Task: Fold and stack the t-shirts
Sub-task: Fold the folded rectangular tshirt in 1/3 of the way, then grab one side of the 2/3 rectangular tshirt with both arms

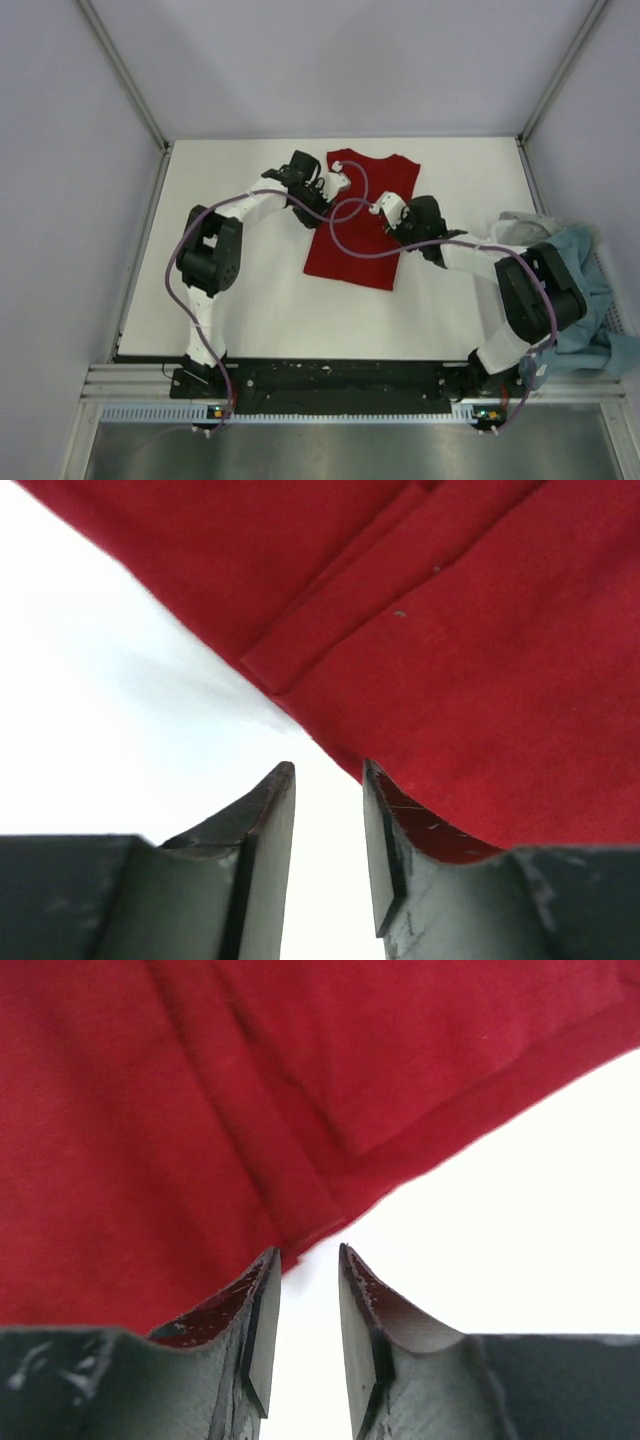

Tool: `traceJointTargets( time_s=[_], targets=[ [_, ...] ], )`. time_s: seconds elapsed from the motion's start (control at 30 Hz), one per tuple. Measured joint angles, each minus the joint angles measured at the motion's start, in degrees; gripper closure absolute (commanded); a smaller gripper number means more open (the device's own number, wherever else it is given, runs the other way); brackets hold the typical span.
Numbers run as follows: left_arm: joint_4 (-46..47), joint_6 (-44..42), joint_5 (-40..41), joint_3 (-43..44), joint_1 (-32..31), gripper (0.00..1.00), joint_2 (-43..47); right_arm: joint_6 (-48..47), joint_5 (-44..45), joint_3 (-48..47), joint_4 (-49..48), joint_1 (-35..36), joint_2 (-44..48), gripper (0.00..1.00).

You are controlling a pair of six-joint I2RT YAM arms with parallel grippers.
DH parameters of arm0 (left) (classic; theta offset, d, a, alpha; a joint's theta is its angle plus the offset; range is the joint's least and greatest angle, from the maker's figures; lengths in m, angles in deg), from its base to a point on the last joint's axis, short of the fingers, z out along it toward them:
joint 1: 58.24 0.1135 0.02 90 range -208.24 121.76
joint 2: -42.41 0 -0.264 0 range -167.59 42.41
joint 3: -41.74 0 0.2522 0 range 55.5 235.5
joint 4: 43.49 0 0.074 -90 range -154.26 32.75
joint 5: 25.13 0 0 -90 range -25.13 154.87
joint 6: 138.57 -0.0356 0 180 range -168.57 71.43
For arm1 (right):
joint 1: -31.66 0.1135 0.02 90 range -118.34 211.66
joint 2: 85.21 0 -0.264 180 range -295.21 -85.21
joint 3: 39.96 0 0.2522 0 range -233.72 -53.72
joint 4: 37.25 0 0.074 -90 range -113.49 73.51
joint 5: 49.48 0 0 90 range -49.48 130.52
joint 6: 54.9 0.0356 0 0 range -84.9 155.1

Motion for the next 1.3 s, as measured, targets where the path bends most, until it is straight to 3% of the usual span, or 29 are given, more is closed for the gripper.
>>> traceJointTargets(
  time_s=[0.1,0.23,0.33,0.43,0.6,0.87,1.13,1.23,1.3],
  targets=[
    [1.2,1.8,0.8,0.4,0.9,0.53,-0.2,2.4,0.0,-2.6,1.5,-2.4,-0.5,0.65],
    [4.9,4.1,-0.1,0.6,4.6,0.69,1.0,6.5,-1.3,-4.5,1.7,-5.9,2.2,0.62],
    [5.4,1.7,-3.6,-0.4,6.9,0.70,4.2,7.3,-4.7,-4.3,3.3,-6.3,7.0,0.51],
    [5.4,-4.8,-9.1,-6.1,6.3,0.61,10.4,3.1,-8.8,0.2,2.8,-2.0,14.9,0.41],
    [2.0,-19.8,-16.5,-22.4,0.1,0.52,22.1,-6.1,-15.2,8.9,6.1,8.8,23.6,0.43],
    [0.1,-31.5,-18.1,-30.2,-2.9,0.49,22.7,-12.7,-13.1,9.6,17.6,16.5,23.2,0.45],
    [3.4,-33.2,-11.2,-32.2,-7.1,0.50,20.5,-15.5,-6.1,10.3,19.9,18.4,15.6,0.55],
    [3.7,-33.7,-9.4,-32.3,-7.1,0.57,20.2,-15.8,-4.9,10.3,19.5,18.4,14.7,0.85],
    [3.6,-33.9,-8.7,-32.3,-7.5,0.75,19.7,-15.9,-4.4,10.3,19.3,18.4,13.9,0.96]
  ],
)
